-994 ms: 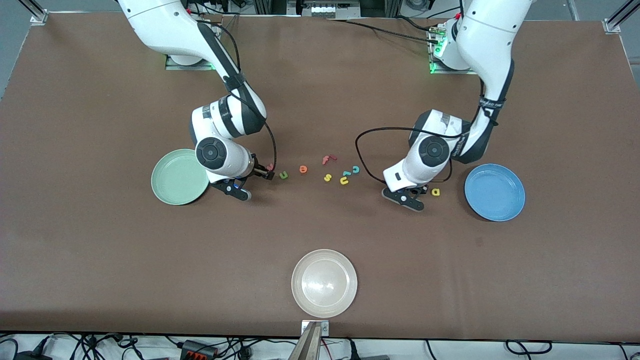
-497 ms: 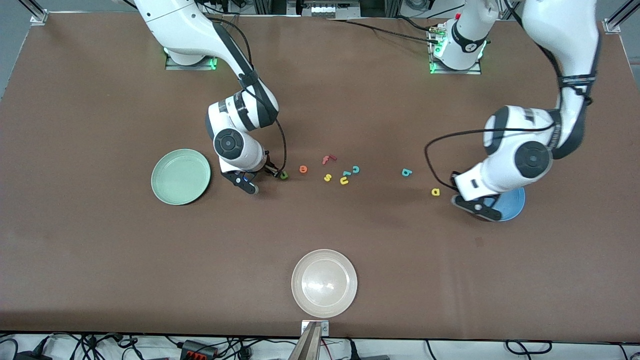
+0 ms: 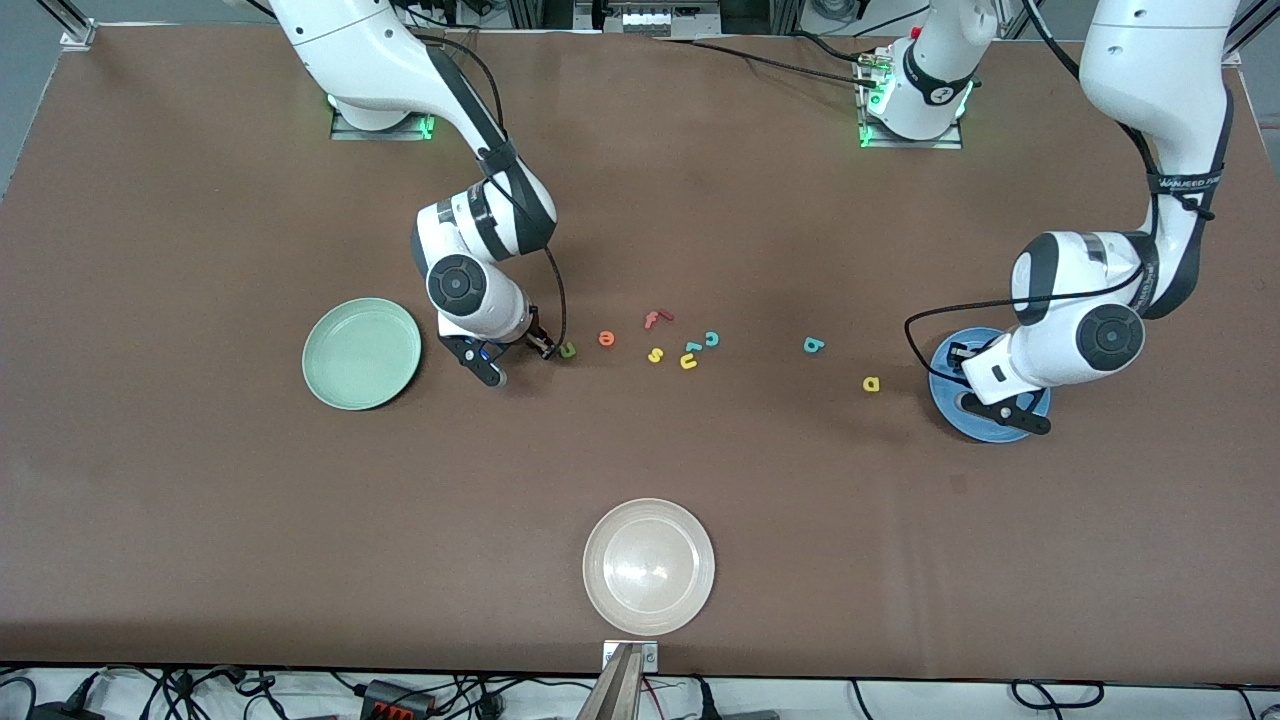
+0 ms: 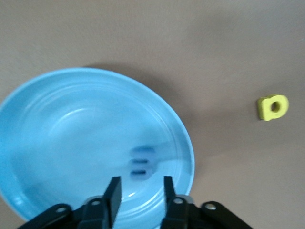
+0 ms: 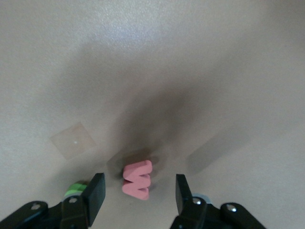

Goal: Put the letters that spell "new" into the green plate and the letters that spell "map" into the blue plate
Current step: 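Drop the blue m onto the blue plate with the left gripper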

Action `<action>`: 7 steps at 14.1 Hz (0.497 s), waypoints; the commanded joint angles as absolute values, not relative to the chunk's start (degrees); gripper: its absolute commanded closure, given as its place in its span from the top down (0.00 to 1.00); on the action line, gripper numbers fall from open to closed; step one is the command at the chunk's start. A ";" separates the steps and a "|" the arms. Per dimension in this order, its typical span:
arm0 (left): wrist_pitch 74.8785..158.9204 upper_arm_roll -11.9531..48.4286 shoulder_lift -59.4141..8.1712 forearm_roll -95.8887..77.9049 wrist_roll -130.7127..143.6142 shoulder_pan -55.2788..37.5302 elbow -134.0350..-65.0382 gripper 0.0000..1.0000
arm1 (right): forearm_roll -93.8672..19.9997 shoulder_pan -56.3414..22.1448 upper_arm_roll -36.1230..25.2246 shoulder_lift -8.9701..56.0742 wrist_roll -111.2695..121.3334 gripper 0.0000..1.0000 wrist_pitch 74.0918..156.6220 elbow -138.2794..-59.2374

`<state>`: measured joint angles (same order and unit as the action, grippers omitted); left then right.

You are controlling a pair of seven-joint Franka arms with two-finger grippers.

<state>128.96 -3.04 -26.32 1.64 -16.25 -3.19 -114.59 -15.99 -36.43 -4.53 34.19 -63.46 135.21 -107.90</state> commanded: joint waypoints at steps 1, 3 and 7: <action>129.03 -1.85 -24.27 3.08 -16.00 -2.90 -114.87 1.00 | -17.05 -37.53 -5.27 33.57 -64.78 0.65 137.54 -109.16; 128.32 -0.71 -23.29 3.08 -15.73 -4.13 -113.74 1.00 | -17.05 -37.88 -5.27 34.19 -64.78 0.64 138.07 -109.16; 129.20 3.42 -23.82 3.08 -5.93 -5.79 -113.73 1.00 | -17.05 -38.23 -5.27 34.28 -64.86 0.60 138.16 -109.16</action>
<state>129.28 2.11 -24.09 1.65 -12.04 -4.69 -113.45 -15.99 -37.06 -4.55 34.32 -64.14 136.99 -108.49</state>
